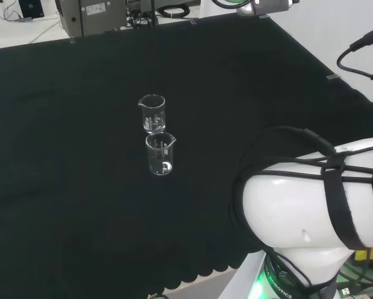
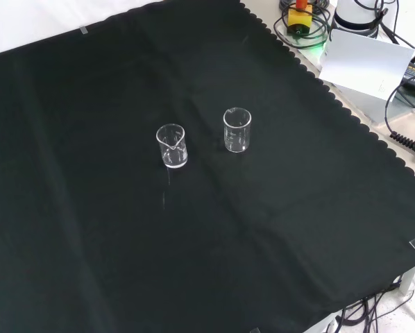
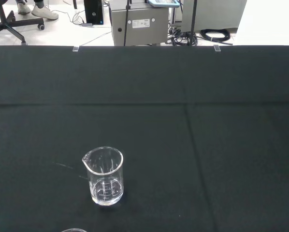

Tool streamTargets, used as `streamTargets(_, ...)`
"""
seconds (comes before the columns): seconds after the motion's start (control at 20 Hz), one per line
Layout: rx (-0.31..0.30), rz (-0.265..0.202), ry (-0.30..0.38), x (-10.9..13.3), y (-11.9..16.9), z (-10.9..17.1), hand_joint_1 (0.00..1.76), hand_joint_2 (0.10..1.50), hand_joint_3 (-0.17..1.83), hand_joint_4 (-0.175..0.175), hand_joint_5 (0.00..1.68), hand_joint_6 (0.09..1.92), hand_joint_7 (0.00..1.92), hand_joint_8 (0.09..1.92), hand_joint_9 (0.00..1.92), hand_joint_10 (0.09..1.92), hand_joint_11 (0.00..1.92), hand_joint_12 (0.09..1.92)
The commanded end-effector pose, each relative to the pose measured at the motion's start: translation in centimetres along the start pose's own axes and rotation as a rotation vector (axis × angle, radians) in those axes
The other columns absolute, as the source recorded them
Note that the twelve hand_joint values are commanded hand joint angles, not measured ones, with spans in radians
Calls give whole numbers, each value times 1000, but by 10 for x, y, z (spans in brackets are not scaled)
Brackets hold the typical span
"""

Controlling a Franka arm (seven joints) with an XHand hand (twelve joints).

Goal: Pick up the beaker on the right.

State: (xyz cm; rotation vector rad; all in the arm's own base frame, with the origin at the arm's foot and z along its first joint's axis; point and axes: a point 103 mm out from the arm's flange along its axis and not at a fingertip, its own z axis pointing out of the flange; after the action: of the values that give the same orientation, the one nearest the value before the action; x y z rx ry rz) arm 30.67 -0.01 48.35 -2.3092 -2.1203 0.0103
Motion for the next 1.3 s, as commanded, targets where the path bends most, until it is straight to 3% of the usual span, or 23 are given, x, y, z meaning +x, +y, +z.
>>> streamTargets(0.05, -4, 8, -19, 0, 0, 0, 114, 1261, 33, -13, 243, 87, 11, 535, 415, 87, 0, 1336)
streamTargets(0.2, -1, 9, -20, -1, 2, 1, 11, 1342, 71, -12, 247, 87, 1, 516, 402, 87, 0, 1304)
streamTargets(0.6, 11, 19, -4, -13, 10, 11, 0, 1351, 76, -13, 251, 87, 6, 512, 403, 87, 0, 1300)
streamTargets(0.7, 22, 45, -19, -13, 14, 17, 0, 1350, 76, -13, 252, 87, 8, 512, 404, 87, 0, 1301)
streamTargets(1.05, 11, 57, 48, -34, 28, 46, 0, 1348, 75, -15, 257, 87, 22, 513, 413, 87, 0, 1304)
streamTargets(1.3, 6, 23, 87, -50, 54, 83, 44, 1330, 67, -19, 269, 87, 57, 522, 450, 87, 0, 1333)
